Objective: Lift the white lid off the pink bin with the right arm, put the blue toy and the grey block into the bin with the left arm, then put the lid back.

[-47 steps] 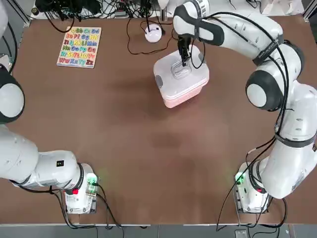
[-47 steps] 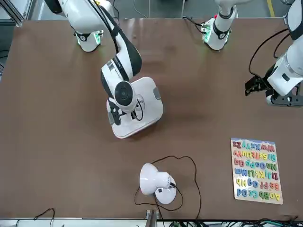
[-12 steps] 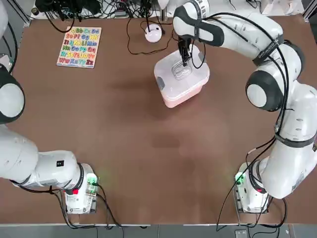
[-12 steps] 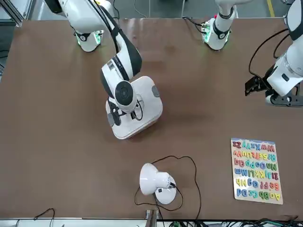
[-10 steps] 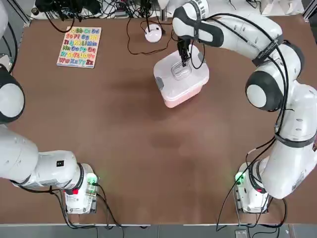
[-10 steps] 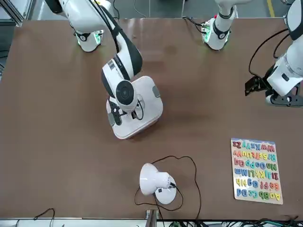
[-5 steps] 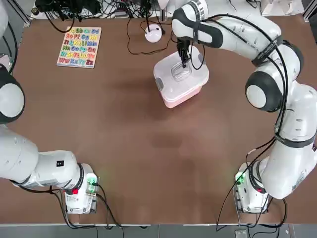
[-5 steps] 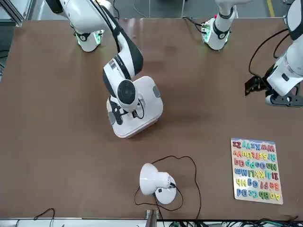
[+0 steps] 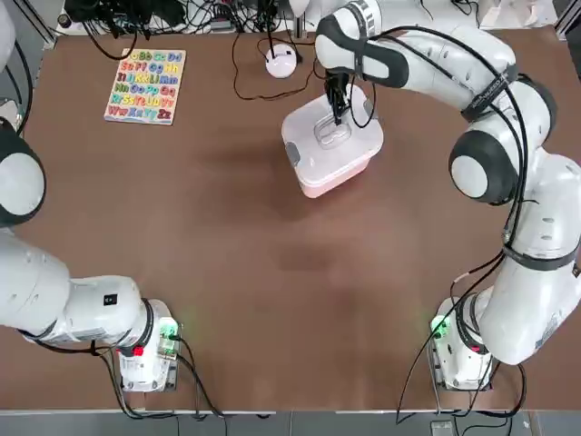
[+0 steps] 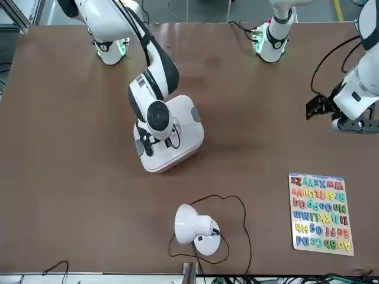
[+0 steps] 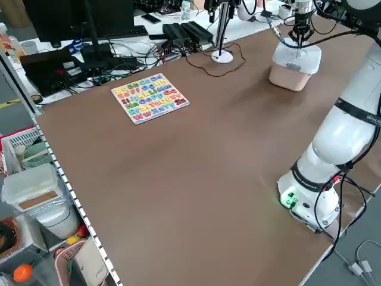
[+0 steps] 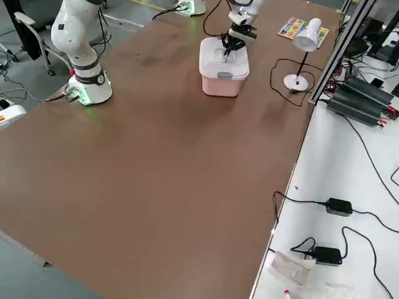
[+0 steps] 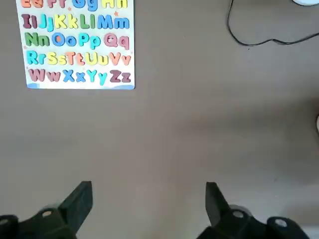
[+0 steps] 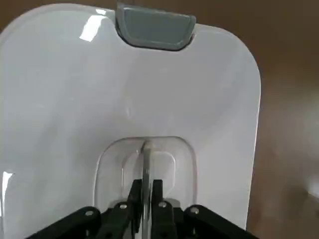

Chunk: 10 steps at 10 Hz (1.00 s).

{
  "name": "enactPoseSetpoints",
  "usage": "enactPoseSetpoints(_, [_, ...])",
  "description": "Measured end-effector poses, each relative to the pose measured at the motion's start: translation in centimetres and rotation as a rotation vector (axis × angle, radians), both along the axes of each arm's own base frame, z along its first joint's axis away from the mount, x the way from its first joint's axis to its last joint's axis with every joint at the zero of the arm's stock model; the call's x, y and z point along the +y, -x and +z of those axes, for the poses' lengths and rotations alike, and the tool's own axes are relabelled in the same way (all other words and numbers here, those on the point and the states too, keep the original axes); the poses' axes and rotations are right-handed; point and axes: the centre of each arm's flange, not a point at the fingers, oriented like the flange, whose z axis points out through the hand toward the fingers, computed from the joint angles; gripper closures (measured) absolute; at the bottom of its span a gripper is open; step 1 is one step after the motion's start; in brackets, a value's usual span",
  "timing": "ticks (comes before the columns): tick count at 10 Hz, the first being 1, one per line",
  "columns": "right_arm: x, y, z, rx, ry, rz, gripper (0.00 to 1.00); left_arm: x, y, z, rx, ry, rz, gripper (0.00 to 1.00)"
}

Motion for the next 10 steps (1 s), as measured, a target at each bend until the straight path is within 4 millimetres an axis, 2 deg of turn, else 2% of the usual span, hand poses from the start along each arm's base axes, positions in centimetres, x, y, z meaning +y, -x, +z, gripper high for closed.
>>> enactPoseSetpoints(3, [-0.4, -0.2, 0.0, 0.001, -0.002, 0.019, 0.34, -0.2, 0.0, 0.0, 0.000, 0.000, -0.003, 0.00])
enactPoseSetpoints(4, [-0.8, -0.6, 0.1, -0.001, -0.007, 0.029, 0.24, -0.2, 0.0, 0.0, 0.000, 0.000, -0.003, 0.00])
enactPoseSetpoints(6, [-3.4, -2.1, 1.6, 0.016, -0.024, 0.071, 0.22, -0.2, 0.0, 0.2, -0.003, 0.000, -0.003, 0.00])
enactPoseSetpoints(8, [-6.6, -3.5, 6.5, 0.004, -0.086, 0.204, 0.22, -0.1, 0.2, 1.7, -0.033, 0.001, -0.001, 0.00])
enactPoseSetpoints(10, [-10.3, -4.7, 11.1, -0.035, -0.163, 0.405, 0.22, -0.2, 1.4, 4.4, -0.078, -0.002, 0.004, 0.00])
